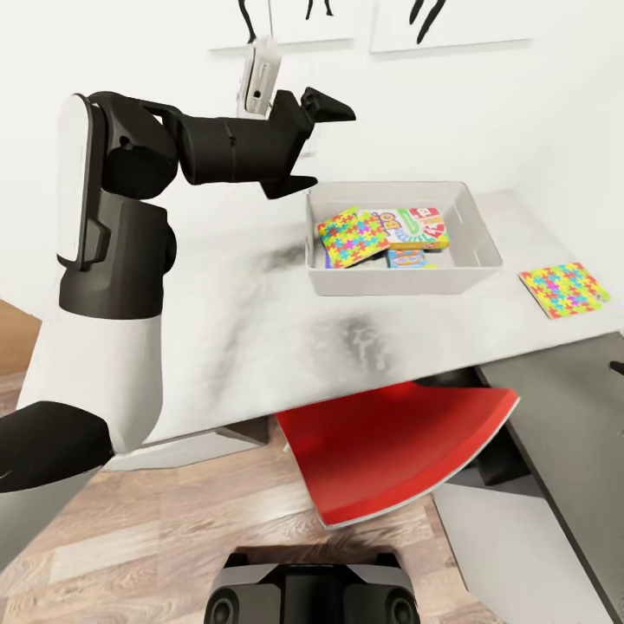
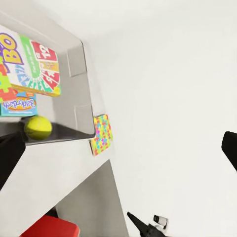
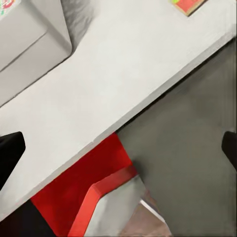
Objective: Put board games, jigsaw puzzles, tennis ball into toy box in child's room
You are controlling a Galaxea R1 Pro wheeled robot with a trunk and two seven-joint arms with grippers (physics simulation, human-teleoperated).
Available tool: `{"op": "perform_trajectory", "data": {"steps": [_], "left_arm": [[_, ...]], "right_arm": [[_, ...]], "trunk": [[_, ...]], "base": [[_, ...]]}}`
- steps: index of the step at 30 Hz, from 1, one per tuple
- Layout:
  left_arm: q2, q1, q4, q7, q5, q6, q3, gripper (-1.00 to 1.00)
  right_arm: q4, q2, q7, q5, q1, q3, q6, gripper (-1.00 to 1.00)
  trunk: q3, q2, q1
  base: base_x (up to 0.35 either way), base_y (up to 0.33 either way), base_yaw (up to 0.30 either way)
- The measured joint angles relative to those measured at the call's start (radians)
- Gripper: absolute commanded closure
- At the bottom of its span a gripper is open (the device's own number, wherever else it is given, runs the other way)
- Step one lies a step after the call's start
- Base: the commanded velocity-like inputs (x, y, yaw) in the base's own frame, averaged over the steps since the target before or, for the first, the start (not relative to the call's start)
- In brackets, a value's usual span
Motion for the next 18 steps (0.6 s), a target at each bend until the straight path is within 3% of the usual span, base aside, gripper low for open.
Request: {"op": "perform_trajectory", "data": {"steps": [4,7,11,18], "left_arm": [[-0.003,-0.01,0.006,0.002,-0.007,-0.001,-0.005,-1.0],[-0.005,-0.02,0.011,0.005,-0.018,-0.001,-0.041,-1.0],[-0.006,-0.028,0.018,0.008,-0.025,-0.002,-0.081,-1.0],[-0.005,-0.054,0.051,0.01,-0.03,-0.001,-0.11,-1.0]], "right_arm": [[0.0,-0.004,0.04,0.001,0.057,-0.016,0.0,-1.0],[0.0,-0.006,0.072,0.002,0.103,-0.025,0.0,-1.0],[0.0,-0.007,0.115,0.002,0.129,-0.031,0.0,-1.0],[0.0,-0.009,0.169,0.008,0.147,-0.036,0.0,-1.0]], "trunk": [[0.002,0.0,0.0],[0.003,0.0,0.0],[0.005,0.0,0.0],[0.008,0.0,0.0]], "base": [[0.0,0.0,-0.224],[0.0,0.0,-0.247],[0.0,0.0,-0.259],[0.0,0.0,-0.269]]}}
